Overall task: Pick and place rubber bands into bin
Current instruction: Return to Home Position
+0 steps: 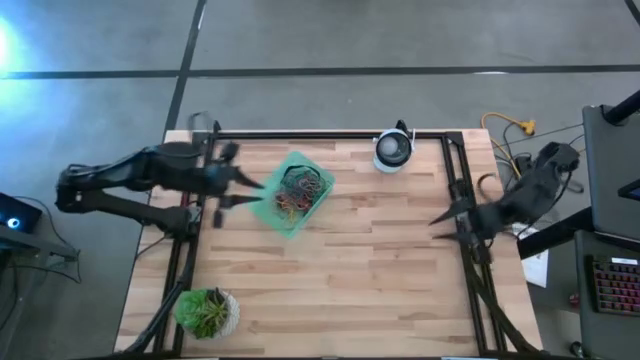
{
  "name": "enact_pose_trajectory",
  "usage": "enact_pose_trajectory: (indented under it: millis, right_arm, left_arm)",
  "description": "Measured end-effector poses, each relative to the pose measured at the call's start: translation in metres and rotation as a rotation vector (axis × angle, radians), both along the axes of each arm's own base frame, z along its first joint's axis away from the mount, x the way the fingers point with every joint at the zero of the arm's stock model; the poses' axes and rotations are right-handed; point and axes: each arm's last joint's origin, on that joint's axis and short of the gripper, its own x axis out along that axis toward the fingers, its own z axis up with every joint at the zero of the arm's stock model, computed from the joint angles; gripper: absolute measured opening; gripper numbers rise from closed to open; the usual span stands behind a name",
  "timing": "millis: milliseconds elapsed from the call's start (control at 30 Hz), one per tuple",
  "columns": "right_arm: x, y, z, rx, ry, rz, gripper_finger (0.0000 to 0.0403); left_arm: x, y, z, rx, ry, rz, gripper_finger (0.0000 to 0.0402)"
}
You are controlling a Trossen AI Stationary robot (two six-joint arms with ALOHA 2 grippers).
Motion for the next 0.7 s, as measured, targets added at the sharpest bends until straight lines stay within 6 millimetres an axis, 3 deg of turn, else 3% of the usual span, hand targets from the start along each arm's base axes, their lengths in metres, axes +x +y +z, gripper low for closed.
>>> enact_pose_trajectory:
  millis: [100,233,500,700]
  right_arm:
    - [-0.02,-0.017,0.008,0.055,-0.078,0.012,0.0132]
    - [-0.042,-0.036,0.009,0.096,-0.128,0.015,0.0132]
    - [-0.063,-0.054,0.004,0.126,-0.16,0.017,0.0132]
    - [-0.076,-0.066,-0.001,0.167,-0.173,0.014,0.0132]
  left_arm:
    - [-0.033,-0.006,-0.007,-0.025,-0.074,-0.031,0.0099]
    - [-0.058,-0.009,-0.027,-0.065,-0.151,-0.05,0.0099]
    - [-0.103,-0.008,-0.067,-0.099,-0.239,-0.063,0.0099]
    - [-0.137,-0.006,-0.087,-0.101,-0.365,-0.078,0.0099]
